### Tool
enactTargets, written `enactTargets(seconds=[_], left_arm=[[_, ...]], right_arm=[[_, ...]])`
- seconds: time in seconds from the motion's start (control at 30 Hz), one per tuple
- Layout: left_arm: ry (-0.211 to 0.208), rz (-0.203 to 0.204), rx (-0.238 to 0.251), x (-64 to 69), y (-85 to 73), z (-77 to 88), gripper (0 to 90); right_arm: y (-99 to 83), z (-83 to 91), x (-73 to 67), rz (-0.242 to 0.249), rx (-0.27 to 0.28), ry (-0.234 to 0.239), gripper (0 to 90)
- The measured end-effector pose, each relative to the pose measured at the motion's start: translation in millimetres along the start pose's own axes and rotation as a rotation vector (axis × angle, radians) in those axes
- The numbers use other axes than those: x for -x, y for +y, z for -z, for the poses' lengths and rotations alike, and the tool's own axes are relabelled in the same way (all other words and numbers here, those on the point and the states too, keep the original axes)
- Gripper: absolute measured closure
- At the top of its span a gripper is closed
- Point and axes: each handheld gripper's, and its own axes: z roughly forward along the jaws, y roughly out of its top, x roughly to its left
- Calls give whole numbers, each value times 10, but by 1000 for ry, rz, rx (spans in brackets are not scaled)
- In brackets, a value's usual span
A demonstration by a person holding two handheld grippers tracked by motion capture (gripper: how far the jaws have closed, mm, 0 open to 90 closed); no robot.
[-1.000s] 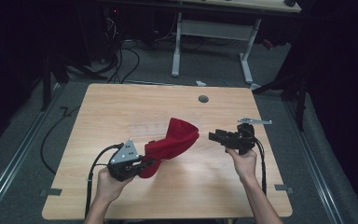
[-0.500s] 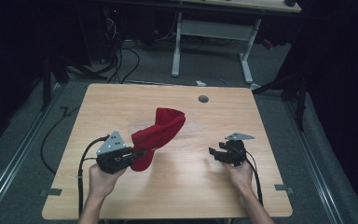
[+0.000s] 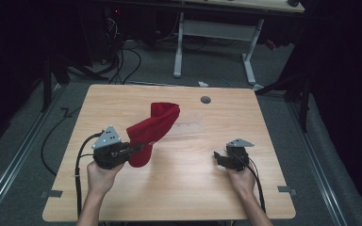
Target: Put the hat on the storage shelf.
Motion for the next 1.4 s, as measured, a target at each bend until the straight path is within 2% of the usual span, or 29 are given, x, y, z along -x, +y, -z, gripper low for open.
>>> enactTargets(seconds=[0.27,0.63,0.8,1.13,1.4], left_arm=[[27,27,33,-72,75,3,845],[72,85,125,-234,241,59,845],[103,72,146,-289,299,48,844],[127,67,230,-391,433,48,845],[157,60,249,-491,494,-38,845]], right_arm=[[6,-8,6,-9,-1,-8,365],[6,-8,3,-7,-1,-6,357],[6,-10,0,-5,0,-3,353],[5,-10,-4,-4,0,-1,349],[5,-10,-6,-4,-1,0,348]])
